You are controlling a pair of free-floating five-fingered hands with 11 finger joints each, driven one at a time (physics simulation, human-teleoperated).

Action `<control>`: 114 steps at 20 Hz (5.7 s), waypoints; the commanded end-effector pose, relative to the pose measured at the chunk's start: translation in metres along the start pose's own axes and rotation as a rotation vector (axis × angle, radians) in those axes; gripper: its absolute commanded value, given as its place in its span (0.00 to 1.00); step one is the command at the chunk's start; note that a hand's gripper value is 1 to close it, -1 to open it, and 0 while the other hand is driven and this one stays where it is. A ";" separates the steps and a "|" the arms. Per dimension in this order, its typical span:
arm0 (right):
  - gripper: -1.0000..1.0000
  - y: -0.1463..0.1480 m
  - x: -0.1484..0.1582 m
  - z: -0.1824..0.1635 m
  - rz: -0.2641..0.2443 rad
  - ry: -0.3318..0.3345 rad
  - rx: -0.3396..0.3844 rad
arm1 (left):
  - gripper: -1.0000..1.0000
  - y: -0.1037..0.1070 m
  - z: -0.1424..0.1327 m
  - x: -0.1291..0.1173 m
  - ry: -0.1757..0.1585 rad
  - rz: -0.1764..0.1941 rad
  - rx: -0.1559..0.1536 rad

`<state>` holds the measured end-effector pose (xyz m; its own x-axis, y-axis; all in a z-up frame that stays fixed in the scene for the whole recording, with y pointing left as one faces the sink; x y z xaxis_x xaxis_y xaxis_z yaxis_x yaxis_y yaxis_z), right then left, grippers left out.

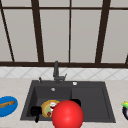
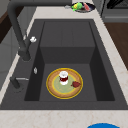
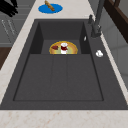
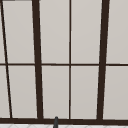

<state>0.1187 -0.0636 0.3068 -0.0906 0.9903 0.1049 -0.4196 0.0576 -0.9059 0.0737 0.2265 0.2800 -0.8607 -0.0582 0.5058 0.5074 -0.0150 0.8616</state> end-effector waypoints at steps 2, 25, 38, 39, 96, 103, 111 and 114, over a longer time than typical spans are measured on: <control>0.00 -0.002 0.008 -0.006 -0.001 -0.005 0.000 | 0.50 0.000 0.000 0.000 0.000 0.000 0.000; 0.00 0.016 0.100 -0.121 -0.002 -0.054 0.127 | 0.50 0.000 0.000 0.000 0.000 -0.001 0.001; 0.00 0.035 0.119 -0.192 -0.031 -0.130 0.317 | 0.50 0.000 0.000 0.000 0.000 -0.001 0.001; 0.00 0.036 0.119 -0.199 -0.033 -0.139 0.331 | 0.50 0.000 0.000 0.000 0.000 -0.001 0.001; 0.00 0.140 0.130 -0.380 -0.055 -0.132 0.359 | 0.50 0.000 0.000 0.000 0.000 -0.001 0.001; 1.00 0.150 0.129 -0.386 -0.054 -0.132 0.356 | 0.50 0.000 0.000 0.000 0.000 -0.001 0.001; 0.00 0.145 0.130 -0.380 -0.030 -0.109 0.336 | 0.50 0.000 0.000 0.000 0.000 -0.001 0.001; 0.00 0.135 0.131 -0.374 0.008 -0.107 0.359 | 0.50 0.000 0.000 0.000 0.000 -0.001 0.001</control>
<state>0.3876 0.1206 0.0342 -0.1618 0.9652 0.2053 -0.7158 0.0284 -0.6977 0.0737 0.2264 0.2800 -0.8610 -0.0587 0.5053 0.5068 -0.0144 0.8619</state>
